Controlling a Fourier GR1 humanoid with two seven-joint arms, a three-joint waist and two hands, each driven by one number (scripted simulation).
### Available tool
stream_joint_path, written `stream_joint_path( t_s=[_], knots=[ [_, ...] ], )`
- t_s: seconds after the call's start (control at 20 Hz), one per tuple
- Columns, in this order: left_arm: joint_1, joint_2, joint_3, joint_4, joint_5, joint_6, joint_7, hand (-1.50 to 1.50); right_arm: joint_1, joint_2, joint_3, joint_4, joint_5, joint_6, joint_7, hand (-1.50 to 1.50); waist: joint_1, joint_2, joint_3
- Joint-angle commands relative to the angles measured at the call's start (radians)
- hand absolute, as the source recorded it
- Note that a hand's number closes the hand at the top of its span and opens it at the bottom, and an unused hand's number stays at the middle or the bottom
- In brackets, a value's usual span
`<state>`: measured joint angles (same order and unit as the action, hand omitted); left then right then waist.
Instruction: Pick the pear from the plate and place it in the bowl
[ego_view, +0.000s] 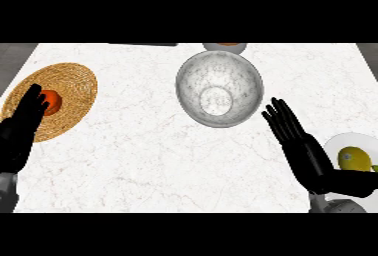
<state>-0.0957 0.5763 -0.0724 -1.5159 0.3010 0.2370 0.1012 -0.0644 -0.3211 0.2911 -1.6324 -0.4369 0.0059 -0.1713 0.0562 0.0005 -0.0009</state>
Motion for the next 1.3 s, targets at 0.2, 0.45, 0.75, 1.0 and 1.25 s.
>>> stream_joint_path(
  t_s=[0.2,0.45,0.75,1.0,1.25],
  knots=[
    [-0.032,-0.011,-0.045,-0.02,0.04,-0.109,0.015,0.0,0.015,-0.37,-0.13,0.224,-0.21,0.428,0.207,1.5,-0.052,0.018,0.003],
    [-0.052,-0.066,-0.095,0.003,0.078,-0.154,0.049,0.0,0.011,-0.543,-0.202,0.381,-0.012,0.615,-0.109,-1.5,-0.069,0.016,0.007],
    [-0.099,-0.094,-0.116,-0.001,0.048,-0.134,0.088,0.0,-0.012,-0.632,-0.286,0.569,0.136,0.857,-0.514,-1.5,-0.056,0.005,0.006],
    [-0.119,-0.088,-0.091,0.042,0.076,-0.198,0.085,0.0,-0.119,-0.743,-0.263,0.565,0.308,0.746,-0.497,-1.5,-0.042,0.005,0.003],
    [-0.202,-0.083,-0.077,0.074,0.085,-0.212,0.139,0.0,-0.206,-0.874,-0.183,0.544,0.417,0.782,-0.441,-1.5,-0.03,0.009,0.003]
  ],
)
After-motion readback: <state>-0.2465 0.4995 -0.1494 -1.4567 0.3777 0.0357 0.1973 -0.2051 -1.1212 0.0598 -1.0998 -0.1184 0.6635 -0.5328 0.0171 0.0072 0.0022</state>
